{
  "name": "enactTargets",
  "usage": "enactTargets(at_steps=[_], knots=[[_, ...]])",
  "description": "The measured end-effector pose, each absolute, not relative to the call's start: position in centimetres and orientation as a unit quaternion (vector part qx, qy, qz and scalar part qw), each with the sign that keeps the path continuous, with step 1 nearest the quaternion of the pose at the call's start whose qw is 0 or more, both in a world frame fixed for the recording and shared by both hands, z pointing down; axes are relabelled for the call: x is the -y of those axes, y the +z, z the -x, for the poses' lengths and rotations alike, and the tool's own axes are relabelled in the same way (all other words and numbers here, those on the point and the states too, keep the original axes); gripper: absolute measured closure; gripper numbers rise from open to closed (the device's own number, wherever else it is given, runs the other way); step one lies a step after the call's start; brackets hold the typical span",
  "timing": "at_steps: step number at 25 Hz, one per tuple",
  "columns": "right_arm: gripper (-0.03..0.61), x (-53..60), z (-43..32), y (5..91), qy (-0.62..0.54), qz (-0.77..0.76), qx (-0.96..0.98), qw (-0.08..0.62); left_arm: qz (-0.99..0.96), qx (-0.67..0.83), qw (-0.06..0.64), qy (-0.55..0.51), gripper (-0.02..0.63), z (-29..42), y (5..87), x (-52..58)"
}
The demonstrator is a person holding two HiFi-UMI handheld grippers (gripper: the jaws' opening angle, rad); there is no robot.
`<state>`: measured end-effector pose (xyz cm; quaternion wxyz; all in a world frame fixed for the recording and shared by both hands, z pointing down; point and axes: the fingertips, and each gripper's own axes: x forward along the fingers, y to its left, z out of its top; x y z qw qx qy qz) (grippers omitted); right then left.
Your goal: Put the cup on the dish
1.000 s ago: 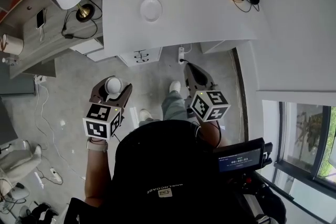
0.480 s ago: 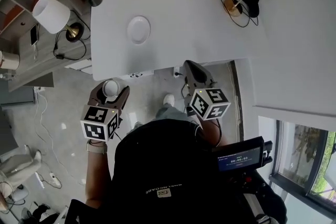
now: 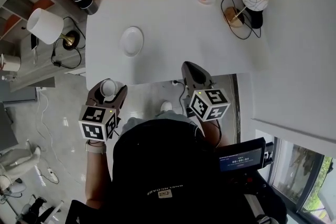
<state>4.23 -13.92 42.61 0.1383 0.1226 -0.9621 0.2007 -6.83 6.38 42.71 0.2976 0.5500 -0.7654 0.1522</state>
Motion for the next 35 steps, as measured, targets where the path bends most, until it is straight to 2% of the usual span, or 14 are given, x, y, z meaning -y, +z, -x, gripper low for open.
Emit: enactTargets(at_steps=[16, 35], knots=[[0.572, 16.5, -2.8, 43.9, 0.211, -0.120, 0.957, 0.162, -0.552, 0.754, 0.309, 0.176, 0.356, 9.6, 44.2, -1.7], [0.572, 17.5, 3.7, 42.9, 0.232, -0.182, 0.942, 0.161, -0.614, 0.705, 0.276, 0.224, 0.356, 20.0, 51.3, 5.4]])
